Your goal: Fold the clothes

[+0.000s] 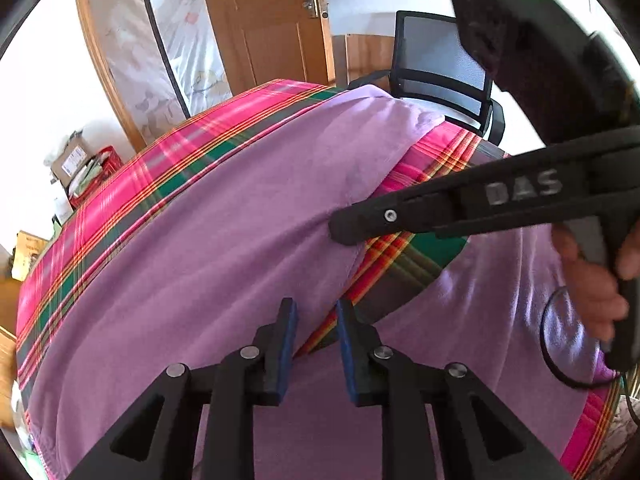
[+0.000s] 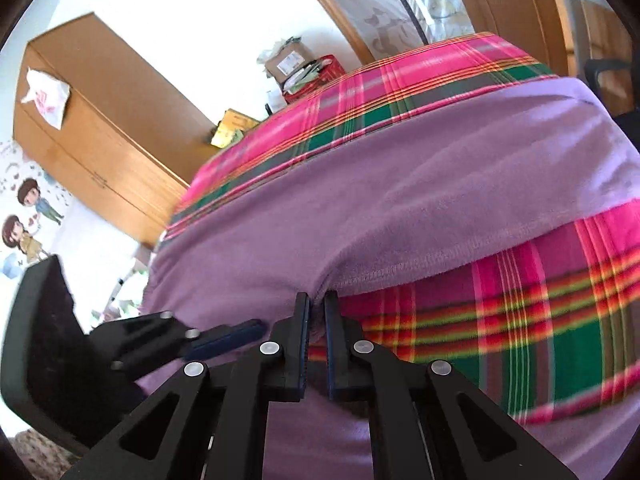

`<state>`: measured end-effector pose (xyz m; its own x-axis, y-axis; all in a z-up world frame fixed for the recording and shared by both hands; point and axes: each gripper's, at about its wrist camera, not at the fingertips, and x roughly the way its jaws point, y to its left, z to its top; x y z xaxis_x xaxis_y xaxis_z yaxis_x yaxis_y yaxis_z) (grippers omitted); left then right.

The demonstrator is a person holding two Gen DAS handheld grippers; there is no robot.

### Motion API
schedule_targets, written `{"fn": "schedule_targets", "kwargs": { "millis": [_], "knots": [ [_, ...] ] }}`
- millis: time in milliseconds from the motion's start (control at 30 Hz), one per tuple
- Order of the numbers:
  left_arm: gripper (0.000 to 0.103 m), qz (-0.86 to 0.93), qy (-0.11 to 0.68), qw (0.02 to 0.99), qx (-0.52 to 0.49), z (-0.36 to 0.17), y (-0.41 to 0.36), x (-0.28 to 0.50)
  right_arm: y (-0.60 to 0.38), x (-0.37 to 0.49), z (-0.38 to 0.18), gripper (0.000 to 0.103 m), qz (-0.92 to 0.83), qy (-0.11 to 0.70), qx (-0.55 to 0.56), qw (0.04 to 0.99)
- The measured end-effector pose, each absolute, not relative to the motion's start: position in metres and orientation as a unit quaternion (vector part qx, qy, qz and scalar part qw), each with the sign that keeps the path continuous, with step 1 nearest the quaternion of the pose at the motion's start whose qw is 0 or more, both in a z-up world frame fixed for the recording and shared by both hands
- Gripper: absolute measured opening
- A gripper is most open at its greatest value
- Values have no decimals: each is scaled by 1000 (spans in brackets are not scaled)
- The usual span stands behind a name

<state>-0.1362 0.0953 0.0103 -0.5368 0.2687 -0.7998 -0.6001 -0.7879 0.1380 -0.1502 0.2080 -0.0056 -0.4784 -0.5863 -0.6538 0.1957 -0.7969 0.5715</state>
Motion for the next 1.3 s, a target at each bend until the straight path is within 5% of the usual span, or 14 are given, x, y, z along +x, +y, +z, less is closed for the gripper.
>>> {"fn": "schedule_targets", "kwargs": {
  "millis": [167, 233, 433, 567, 833, 933, 1233, 1300],
  "knots": [
    [20, 853, 242, 241, -395, 2, 114, -137, 216, -143, -4, 7, -825, -245, 451, 238],
    [5, 855, 227, 234, -404, 1, 112, -145, 216, -144, -3, 7, -827, -238, 451, 238],
    [5, 868, 148, 224, -419, 12, 92, -164, 251, -138, 0, 16, -858, -183, 438, 196],
    [5, 875, 142, 219, -407, 24, 90, -162, 276, -141, 5, 52, -894, -78, 423, 127],
    [5, 880, 105, 210, -413, 36, 83, -168, 266, -161, -3, 56, -897, 159, 404, 81],
    [5, 881, 97, 207, -415, 38, 82, -169, 264, -168, -4, 65, -894, 192, 394, 91],
    [5, 883, 86, 204, -414, 45, 78, -170, 290, -185, -18, 61, -892, 240, 380, 52],
    [5, 883, 84, 203, -415, 45, 78, -170, 296, -188, -20, 39, -889, 257, 378, 41]
  ]
}}
